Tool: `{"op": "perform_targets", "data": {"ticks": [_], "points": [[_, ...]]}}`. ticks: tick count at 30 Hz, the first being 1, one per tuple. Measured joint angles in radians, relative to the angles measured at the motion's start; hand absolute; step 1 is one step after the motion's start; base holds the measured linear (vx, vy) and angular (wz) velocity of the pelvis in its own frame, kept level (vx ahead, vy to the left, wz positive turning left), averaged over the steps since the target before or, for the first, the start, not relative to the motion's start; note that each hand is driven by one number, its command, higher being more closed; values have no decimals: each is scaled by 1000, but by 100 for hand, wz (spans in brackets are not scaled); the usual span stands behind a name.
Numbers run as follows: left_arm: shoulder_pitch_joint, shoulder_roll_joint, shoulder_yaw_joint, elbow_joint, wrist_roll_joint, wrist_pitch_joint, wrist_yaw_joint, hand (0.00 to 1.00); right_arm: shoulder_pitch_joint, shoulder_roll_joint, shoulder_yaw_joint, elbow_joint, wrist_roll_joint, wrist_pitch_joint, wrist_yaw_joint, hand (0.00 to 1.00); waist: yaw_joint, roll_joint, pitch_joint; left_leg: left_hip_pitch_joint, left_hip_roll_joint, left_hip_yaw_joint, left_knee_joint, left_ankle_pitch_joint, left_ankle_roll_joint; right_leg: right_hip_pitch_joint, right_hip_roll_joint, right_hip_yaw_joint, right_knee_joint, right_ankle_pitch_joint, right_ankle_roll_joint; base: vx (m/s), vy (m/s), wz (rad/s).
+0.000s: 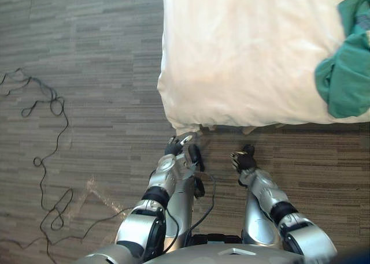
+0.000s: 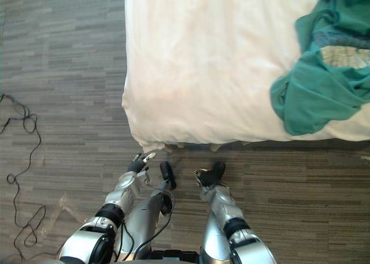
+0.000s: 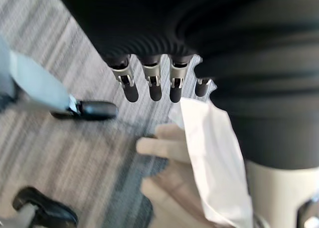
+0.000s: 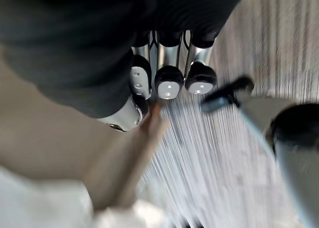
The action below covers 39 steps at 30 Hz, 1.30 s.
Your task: Tidy the bed and pick cloth on bed and put in laundry
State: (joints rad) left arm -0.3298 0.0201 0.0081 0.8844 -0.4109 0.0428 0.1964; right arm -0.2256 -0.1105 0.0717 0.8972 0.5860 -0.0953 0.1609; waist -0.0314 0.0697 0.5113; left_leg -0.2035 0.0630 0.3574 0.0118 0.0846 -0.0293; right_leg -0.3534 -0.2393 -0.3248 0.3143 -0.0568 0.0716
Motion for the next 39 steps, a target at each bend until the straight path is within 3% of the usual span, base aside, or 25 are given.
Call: {"op": "perform_targets", "data": {"ticks": [4, 6, 7, 11, 16, 19, 21, 23, 26, 28, 30, 31, 32, 34, 37, 39], "points": [[158, 44, -8, -42, 19, 20, -29, 0, 136, -23, -79, -20, 20, -73, 66, 100, -12, -38, -30, 135, 15, 20, 10, -42, -7, 149, 32, 8, -55, 10, 6, 122, -15, -24], [232, 53, -8, -46, 52, 46, -47, 0, 237, -28, -103, -51, 49, -106, 120, 100, -20, -45, -103, 175, 20, 25, 8, -61, -10, 203, 45, 8, -93, 14, 10, 190, 11, -11], [284, 65, -8, -69, 53, 73, -62, 0, 310, -27, -100, -126, 82, -137, 179, 100, -26, -50, -150, 211, 23, 33, 1, -72, -14, 248, 55, 8, -122, 19, 14, 198, 14, -12], [375, 85, -6, -119, 90, 128, -91, 0, 438, -17, -60, -395, 119, -157, 301, 100, -35, -52, -227, 286, 21, 44, -40, -78, -19, 327, 69, 5, -185, 33, 24, 146, 31, -11], [452, 87, -14, -148, 137, 176, -133, 0, 463, 1, -10, -616, 120, -130, 467, 100, -27, -65, -270, 335, 16, 24, -66, -79, -19, 405, 77, -19, -253, 53, 31, 48, 24, 13], [488, 95, -47, -157, 169, 183, -156, 0, 449, 11, 49, -698, 120, -67, 549, 100, -2, -67, -291, 370, 7, 6, -78, -79, -19, 455, 76, -35, -275, 56, 33, 11, 24, 18], [496, 99, -48, -155, 169, 177, -159, 0, 428, 11, 99, -716, 129, -25, 561, 100, 6, -64, -295, 377, 6, -9, -72, -81, -16, 472, 72, -46, -275, 56, 32, -15, 19, 17], [493, 100, -58, -157, 168, 162, -162, 0, 393, 12, 144, -722, 160, 19, 561, 100, 19, -59, -291, 355, 9, -10, -16, -109, -10, 466, 63, -45, -253, 52, 27, -34, 28, 4], [467, 92, -89, -153, 159, 146, -160, 0, 285, 1, 199, -723, 199, 68, 531, 100, 24, -22, -255, 279, 18, -16, 137, -179, 6, 410, 27, -39, -150, 17, 28, -117, 49, -1], [418, 87, -97, -151, 144, 145, -151, 0, 147, -12, 222, -722, 242, 91, 500, 100, 24, -5, -197, 209, 14, -9, 188, -206, 5, 317, -9, -11, -55, -24, 36, -253, 49, -12], [310, 81, -108, -147, 86, 133, -137, 0, -113, 24, 220, -721, 343, 123, 414, 100, 23, 8, -100, 68, -13, -6, 199, -201, 0, 127, -50, 19, 23, -22, 44, -309, 30, -5], [290, 79, -108, -146, 75, 127, -131, 0, -154, 36, 213, -721, 354, 124, 401, 100, 24, 10, -89, 32, -15, -4, 199, -197, -1, 91, -52, 24, 36, -18, 41, -244, 12, 5], [238, 70, -93, -146, 46, 111, -118, 0, -257, 72, 197, -718, 381, 124, 364, 100, 41, 6, -65, -74, -14, 12, 201, -179, -4, -35, -63, 37, 77, -14, 33, -162, -37, 18], [147, 26, -28, -149, -5, 73, -97, 0, -377, 102, 186, -711, 423, 120, 305, 100, 49, -1, 11, -177, 3, 21, 231, -154, -8, -149, -61, 38, 108, -10, 14, -110, -130, 17], [111, -11, 15, -148, -51, 39, -75, 0, -401, 121, 201, -712, 448, 92, 259, 100, 51, -3, 23, -279, 51, 24, 304, -127, 16, -236, -31, 42, 132, 5, -22, 15, -98, -20], [55, -38, 64, -145, -53, 20, -57, 0, -401, 130, 187, -713, 453, 40, 208, 100, 40, -6, 26, -356, 75, 30, 370, -137, 34, -315, -30, 52, 199, -7, -50, 89, -82, -5]]}}
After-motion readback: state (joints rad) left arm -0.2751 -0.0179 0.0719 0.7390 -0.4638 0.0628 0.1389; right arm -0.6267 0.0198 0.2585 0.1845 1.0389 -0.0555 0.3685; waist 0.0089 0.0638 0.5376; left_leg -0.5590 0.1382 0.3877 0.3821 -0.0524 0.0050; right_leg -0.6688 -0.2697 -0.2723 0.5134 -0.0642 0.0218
